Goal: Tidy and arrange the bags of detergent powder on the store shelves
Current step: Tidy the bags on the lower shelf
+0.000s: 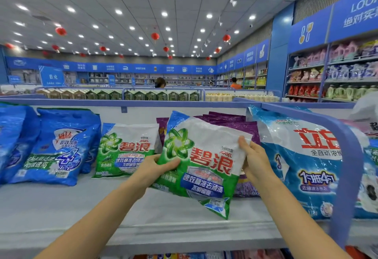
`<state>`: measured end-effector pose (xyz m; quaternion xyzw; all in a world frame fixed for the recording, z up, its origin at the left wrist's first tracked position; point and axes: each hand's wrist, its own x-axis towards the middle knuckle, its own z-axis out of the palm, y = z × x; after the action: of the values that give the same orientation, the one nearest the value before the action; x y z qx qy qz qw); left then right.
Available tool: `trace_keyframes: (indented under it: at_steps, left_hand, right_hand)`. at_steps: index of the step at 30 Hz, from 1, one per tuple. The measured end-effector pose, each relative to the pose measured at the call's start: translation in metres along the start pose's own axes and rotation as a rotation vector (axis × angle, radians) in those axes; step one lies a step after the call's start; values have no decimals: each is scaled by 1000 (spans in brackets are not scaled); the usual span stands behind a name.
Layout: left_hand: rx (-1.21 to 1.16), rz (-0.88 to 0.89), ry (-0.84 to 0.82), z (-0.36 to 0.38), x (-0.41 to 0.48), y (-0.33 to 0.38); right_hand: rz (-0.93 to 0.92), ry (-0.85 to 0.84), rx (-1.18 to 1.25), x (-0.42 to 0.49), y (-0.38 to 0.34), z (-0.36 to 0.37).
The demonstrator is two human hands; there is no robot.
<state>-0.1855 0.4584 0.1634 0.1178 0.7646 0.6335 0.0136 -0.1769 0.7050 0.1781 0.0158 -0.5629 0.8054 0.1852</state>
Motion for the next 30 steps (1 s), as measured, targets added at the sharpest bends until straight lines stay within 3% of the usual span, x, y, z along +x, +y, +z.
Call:
trace_keyframes:
  at_steps: [5,12,15,20,26,30]
  left_hand:
    - [-30,59,219,-7,-12,1]
    - [-104,45,290,-16,-25,0]
    - [-175,25,333,-27,-34,-3]
    - [-266,-43,437,-54,-41,-22]
    - [-291,-113,441,-102,-34,-34]
    - [-278,-166,341,-143,-13,-38]
  right_hand:
    - [40,-16,30,-2,-10,22]
    - [107,-39,46,-1,-9,47]
    - [210,-211,111,-4,-6,57]
    - [303,-505,-194,-24,29,73]
    - [309,-470,-398,-26,61,119]
    - [297,-446,-391,-15,71,151]
